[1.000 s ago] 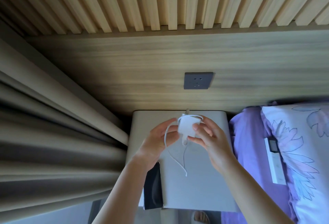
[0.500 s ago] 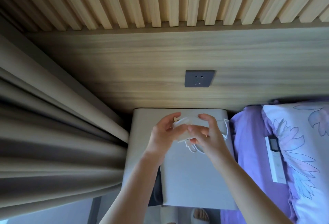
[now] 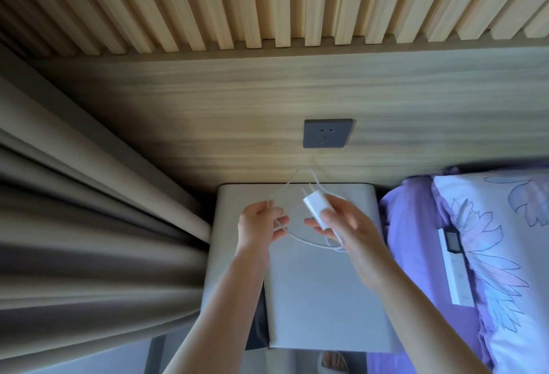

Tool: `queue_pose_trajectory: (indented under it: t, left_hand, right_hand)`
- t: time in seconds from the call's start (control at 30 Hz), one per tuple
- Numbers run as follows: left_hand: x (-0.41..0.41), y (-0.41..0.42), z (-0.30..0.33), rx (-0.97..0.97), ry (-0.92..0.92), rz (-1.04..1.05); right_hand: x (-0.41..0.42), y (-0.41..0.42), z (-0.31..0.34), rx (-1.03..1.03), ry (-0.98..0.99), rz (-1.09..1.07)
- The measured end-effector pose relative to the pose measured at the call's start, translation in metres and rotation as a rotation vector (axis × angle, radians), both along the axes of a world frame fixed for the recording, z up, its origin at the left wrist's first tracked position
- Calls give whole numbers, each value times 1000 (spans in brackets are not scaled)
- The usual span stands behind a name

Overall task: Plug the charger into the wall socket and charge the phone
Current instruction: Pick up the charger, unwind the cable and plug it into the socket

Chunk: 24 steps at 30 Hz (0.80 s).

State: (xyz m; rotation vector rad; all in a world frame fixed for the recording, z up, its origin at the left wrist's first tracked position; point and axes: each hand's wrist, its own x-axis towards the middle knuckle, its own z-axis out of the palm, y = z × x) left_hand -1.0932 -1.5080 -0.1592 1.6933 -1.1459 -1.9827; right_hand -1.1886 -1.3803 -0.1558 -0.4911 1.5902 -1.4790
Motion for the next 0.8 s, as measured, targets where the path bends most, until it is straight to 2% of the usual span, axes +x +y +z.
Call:
queue_pose_trajectory:
  t: [0.07, 0.1, 0.13, 0.23, 0.3, 0.37, 0.47, 0.57, 0.8]
  left_hand:
    - [3, 4, -7, -90, -165, -139]
    - [4, 7, -6, -147, -184, -204]
    - [4, 11, -4, -187, -134, -248]
    - [-4, 20, 9, -161, 186, -366]
    - [-8, 23, 13, -149, 302, -452]
    - [-10, 24, 13, -126, 296, -487]
    - [-4, 25, 5, -176, 182, -581]
    - [12, 25, -8, -152, 125, -543]
    - [19, 17, -16, -66, 168, -467]
  right_hand:
    - [-5, -4, 6, -66, -97, -73]
    - [-7, -8, 9, -81, -139, -99]
    - [-9, -13, 10, -105, -180, -116]
    - [-16, -26, 9, -174, -298, -126]
    - [-22, -34, 11, -169, -359, -132]
    - [-30, -39, 11, -104, -347, -148]
    - [-45, -49, 9, 30, -222, -205]
    - [-57, -60, 8, 89, -212, -274]
    - [-62, -81, 2, 140, -212, -331]
